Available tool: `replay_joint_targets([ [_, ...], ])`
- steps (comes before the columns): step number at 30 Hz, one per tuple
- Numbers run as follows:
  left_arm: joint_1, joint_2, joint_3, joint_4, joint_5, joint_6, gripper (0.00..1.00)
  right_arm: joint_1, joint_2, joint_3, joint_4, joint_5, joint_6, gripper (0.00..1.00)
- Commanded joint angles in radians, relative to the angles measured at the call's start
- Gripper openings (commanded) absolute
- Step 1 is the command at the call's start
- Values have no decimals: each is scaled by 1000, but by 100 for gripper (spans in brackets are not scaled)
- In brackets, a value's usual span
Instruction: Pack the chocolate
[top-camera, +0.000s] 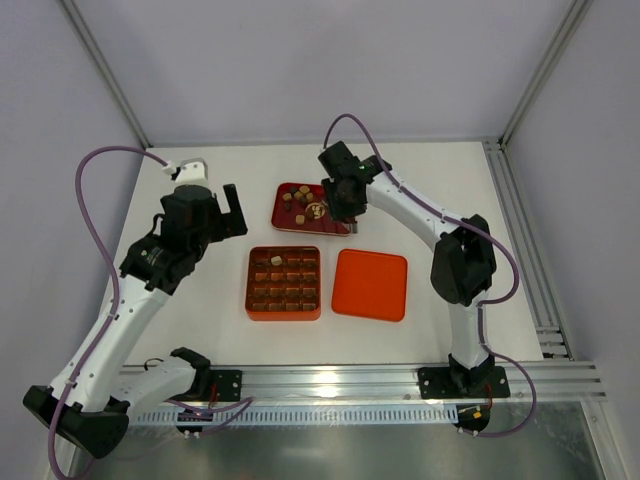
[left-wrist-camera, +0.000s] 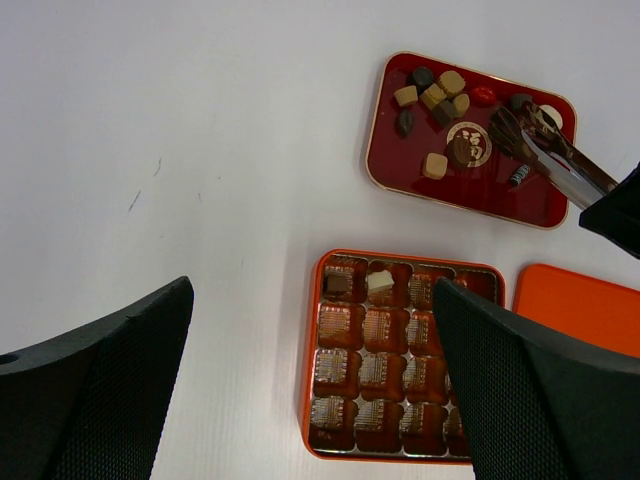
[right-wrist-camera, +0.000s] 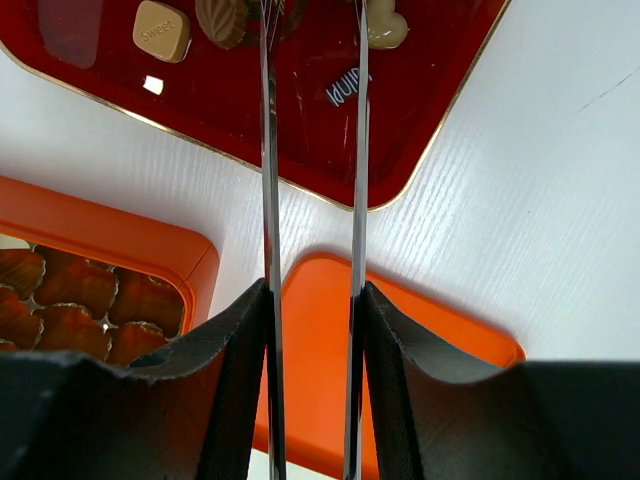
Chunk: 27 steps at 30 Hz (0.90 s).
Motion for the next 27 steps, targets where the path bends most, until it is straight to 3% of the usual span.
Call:
replay_joint_targets([
  [1, 9, -15, -1, 34, 0, 6, 100, -7, -8, 51, 2, 19, -18, 43],
  [27, 15, -2, -6, 40, 9, 8, 100, -22, -15, 68, -10, 73, -38, 43],
])
